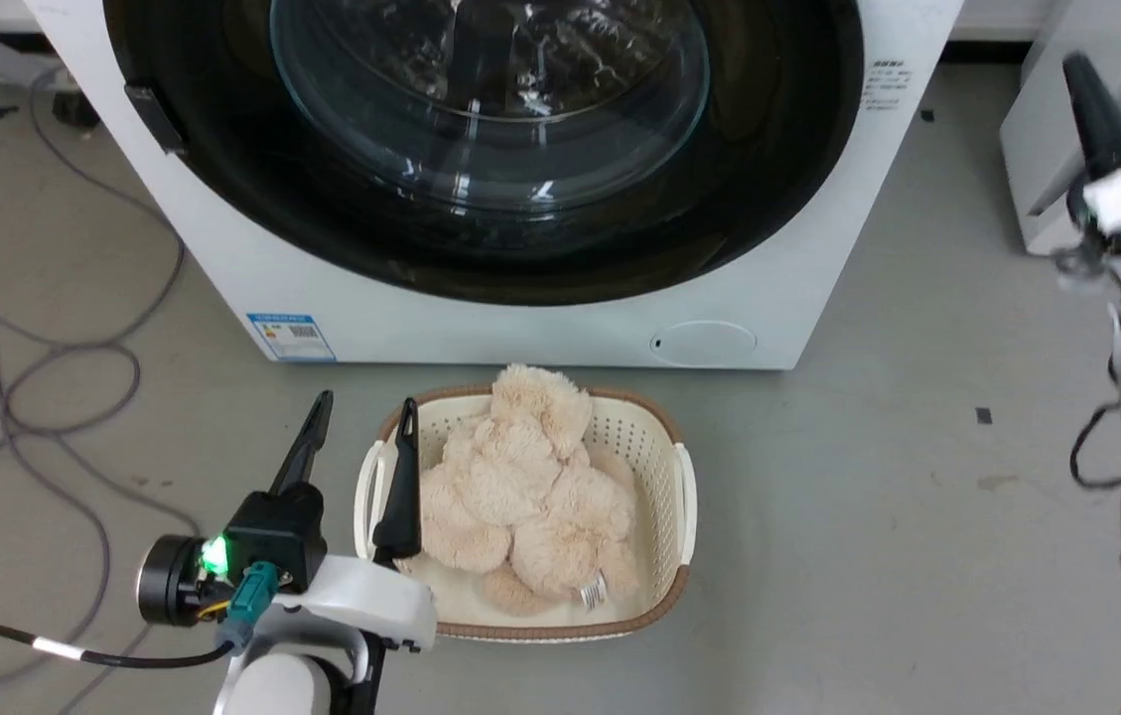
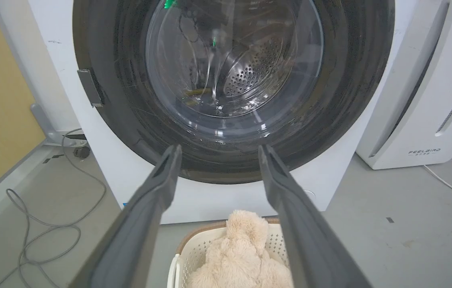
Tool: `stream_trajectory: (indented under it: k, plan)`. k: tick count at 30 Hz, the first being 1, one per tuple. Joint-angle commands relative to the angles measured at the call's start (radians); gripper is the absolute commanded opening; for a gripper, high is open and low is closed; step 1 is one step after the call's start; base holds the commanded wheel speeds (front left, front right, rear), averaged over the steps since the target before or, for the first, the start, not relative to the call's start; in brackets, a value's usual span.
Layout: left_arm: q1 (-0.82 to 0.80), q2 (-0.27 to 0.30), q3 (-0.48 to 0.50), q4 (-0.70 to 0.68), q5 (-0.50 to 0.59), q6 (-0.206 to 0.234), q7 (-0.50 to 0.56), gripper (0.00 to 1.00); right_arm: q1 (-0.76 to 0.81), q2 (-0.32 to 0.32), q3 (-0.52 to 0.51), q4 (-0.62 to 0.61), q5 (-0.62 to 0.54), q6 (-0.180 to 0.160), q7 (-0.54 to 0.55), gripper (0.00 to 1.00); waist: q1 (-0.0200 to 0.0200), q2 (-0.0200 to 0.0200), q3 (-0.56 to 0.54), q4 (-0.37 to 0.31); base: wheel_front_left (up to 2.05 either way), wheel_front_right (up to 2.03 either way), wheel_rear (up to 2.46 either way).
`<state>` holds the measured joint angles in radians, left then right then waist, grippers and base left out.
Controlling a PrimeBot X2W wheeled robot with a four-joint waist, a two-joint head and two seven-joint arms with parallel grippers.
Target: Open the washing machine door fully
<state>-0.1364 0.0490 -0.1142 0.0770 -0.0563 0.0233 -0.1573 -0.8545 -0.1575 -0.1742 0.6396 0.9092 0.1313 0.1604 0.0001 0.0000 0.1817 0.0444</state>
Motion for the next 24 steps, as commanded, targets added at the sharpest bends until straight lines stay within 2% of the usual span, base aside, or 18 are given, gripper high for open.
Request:
stream_trajectory:
  k: [1, 14, 24]
  plan:
    - [-0.027, 0.001, -0.005, -0.007, -0.005, 0.001, -0.012, 1.00, -0.070, -0.010, 0.009, 0.042, 0.032, 0.000, 0.025, 0.00, -0.0001, 0.0000, 0.020, 0.007, 0.00, 0.00, 0.00]
    - [-0.079, 0.001, -0.034, -0.026, -0.020, 0.013, -0.039, 1.00, -0.394, -0.024, 0.126, 0.251, 0.053, 0.000, 0.202, 0.00, -0.0001, 0.0000, 0.111, 0.034, 0.00, 0.00, 0.00]
    - [-0.123, 0.001, -0.051, -0.034, -0.031, 0.022, -0.060, 1.00, -0.605, -0.018, 0.207, 0.404, 0.060, 0.000, 0.294, 0.00, -0.0001, 0.0000, 0.187, 0.047, 0.00, 0.00, 0.00]
